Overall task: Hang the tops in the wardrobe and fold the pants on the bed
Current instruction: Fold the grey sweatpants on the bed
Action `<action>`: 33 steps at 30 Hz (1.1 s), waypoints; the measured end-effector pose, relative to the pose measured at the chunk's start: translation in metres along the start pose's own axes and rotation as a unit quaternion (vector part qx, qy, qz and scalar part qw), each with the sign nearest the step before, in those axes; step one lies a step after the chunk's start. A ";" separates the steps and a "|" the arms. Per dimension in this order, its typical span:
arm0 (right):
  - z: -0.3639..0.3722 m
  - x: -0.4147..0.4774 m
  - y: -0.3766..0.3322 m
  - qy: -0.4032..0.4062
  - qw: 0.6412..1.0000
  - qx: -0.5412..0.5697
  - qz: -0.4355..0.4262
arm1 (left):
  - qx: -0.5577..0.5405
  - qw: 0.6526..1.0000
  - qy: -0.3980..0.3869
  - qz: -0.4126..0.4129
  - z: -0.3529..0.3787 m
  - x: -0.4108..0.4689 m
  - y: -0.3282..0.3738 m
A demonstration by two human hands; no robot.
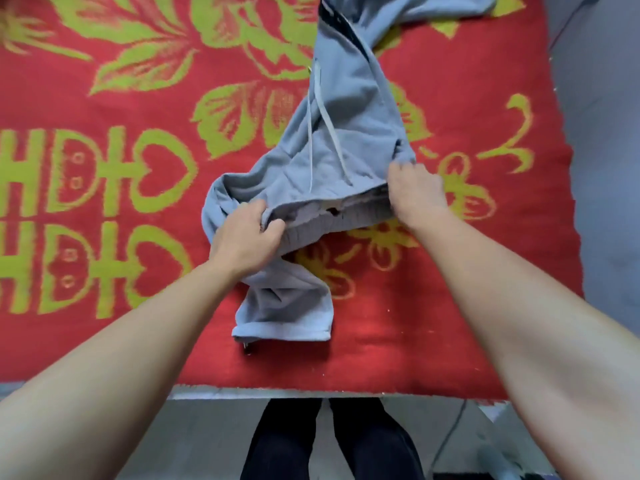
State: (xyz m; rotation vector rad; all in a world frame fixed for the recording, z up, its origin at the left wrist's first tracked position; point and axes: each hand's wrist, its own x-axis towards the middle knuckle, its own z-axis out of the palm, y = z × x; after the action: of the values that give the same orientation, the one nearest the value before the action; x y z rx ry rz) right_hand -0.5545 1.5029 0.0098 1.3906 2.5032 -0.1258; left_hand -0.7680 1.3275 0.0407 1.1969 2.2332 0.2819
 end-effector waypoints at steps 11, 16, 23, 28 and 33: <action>-0.225 -0.080 0.008 0.085 0.993 0.011 0.086 | 0.227 0.967 0.081 0.077 -0.190 -0.065 0.030; -0.346 -0.110 0.006 0.140 0.972 0.106 0.158 | 0.151 0.981 0.117 -0.023 -0.289 -0.082 0.067; -0.498 -0.133 -0.002 0.327 0.870 0.340 0.145 | -0.377 0.914 0.147 0.035 -0.419 -0.104 0.159; -0.577 -0.160 0.010 0.434 0.805 0.395 0.082 | -0.486 0.850 0.157 0.125 -0.487 -0.123 0.211; -0.596 -0.188 0.024 0.467 0.851 0.233 -0.054 | -0.197 0.907 0.300 0.221 -0.525 -0.135 0.222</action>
State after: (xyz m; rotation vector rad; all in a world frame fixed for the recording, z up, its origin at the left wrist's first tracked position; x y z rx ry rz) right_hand -0.5567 1.4850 0.6348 1.7988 3.5366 -0.0942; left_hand -0.8635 1.3899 0.6152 1.5060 2.1771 1.3770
